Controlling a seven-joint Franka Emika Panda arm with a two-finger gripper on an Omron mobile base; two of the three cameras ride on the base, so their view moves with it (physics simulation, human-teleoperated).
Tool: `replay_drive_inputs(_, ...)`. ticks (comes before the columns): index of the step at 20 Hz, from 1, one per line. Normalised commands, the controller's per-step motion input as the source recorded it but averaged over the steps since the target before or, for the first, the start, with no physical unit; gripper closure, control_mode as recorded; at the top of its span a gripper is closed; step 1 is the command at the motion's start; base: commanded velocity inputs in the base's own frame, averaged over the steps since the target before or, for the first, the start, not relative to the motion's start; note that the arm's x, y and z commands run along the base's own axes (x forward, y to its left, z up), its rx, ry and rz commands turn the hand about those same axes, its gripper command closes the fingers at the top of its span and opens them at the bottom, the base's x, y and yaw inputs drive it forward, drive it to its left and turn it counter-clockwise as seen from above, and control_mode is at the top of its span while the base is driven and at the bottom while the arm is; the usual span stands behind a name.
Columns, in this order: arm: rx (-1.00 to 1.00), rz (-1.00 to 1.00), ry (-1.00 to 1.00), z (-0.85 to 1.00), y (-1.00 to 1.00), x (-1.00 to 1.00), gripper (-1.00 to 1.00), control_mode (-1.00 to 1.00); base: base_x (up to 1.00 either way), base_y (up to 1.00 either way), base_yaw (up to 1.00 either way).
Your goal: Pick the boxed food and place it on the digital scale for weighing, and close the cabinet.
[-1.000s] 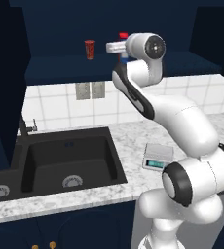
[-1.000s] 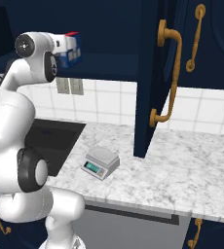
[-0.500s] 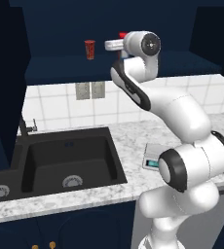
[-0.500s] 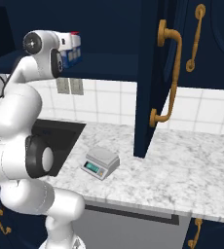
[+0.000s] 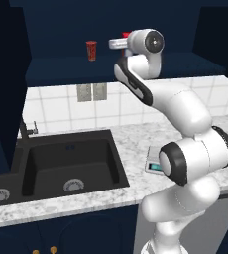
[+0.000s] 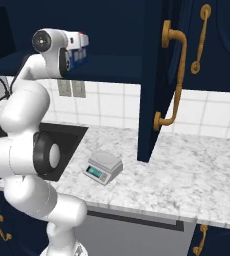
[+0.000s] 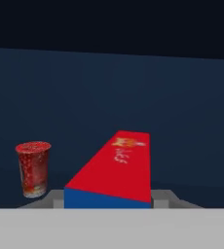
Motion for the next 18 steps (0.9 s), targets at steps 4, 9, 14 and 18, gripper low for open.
replay_drive_inputs(4, 0.01, 0.0, -0.15, 0.03, -0.04, -0.23, 1.0, -1.0, 0.0, 0.0, 0.0)
replay_drive_inputs(9, 0.04, 0.0, -0.25, 0.1, -0.18, -0.53, 1.0, -1.0, 0.0, 0.0, 0.0)
replay_drive_inputs(14, 0.04, 0.0, -0.2, 0.04, -0.21, -0.87, 1.0, -1.0, 0.0, 0.0, 0.0)
replay_drive_inputs(18, 0.0, 0.0, -0.01, 0.41, 0.01, -1.0, 1.0, -1.0, 0.0, 0.0, 0.0)
